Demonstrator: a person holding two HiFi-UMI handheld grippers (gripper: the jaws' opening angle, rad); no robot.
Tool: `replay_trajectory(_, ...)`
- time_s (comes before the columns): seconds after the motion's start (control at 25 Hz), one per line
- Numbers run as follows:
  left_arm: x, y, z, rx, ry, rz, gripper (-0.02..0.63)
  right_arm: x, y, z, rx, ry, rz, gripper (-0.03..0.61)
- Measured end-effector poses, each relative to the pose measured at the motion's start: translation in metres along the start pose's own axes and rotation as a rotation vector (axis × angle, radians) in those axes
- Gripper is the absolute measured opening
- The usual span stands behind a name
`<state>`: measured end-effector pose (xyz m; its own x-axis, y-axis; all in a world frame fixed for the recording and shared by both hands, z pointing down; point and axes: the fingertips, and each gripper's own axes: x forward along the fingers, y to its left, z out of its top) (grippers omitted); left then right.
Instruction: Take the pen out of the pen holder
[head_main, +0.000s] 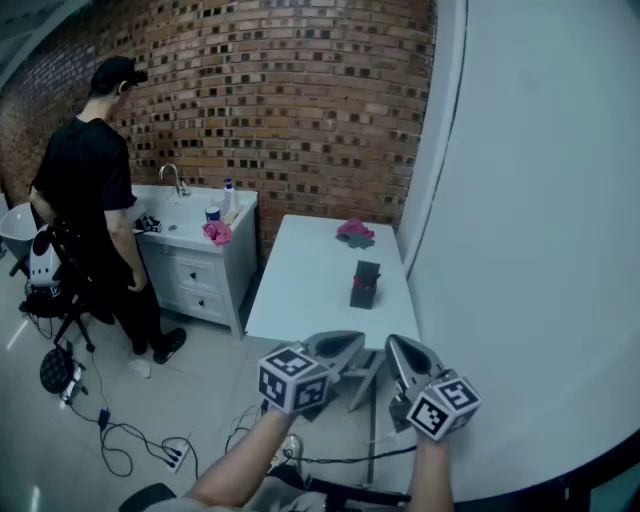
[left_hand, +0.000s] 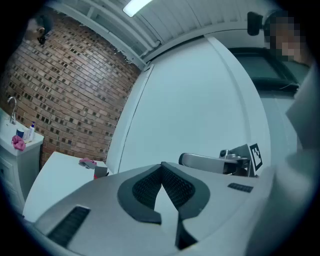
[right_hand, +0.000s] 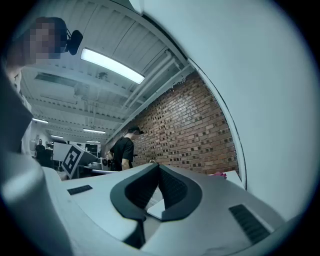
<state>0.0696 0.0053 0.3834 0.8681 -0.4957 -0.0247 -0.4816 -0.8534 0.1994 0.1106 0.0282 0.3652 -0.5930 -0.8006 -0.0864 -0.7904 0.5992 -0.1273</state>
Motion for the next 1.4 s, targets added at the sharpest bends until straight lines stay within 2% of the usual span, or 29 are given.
replay_trajectory(0.76,0.073,0.091,0.009,-0.022,0.033,-0.013,-0.005,0.075,-0.08,-0.002,0.026,0.033,-0.035,-0.014)
replay_trajectory(1.4,0.125,0.204,0.001,-0.062,0.102,-0.05,-0.005,0.165,-0.152,-0.024,0.08,0.104,-0.167,-0.014)
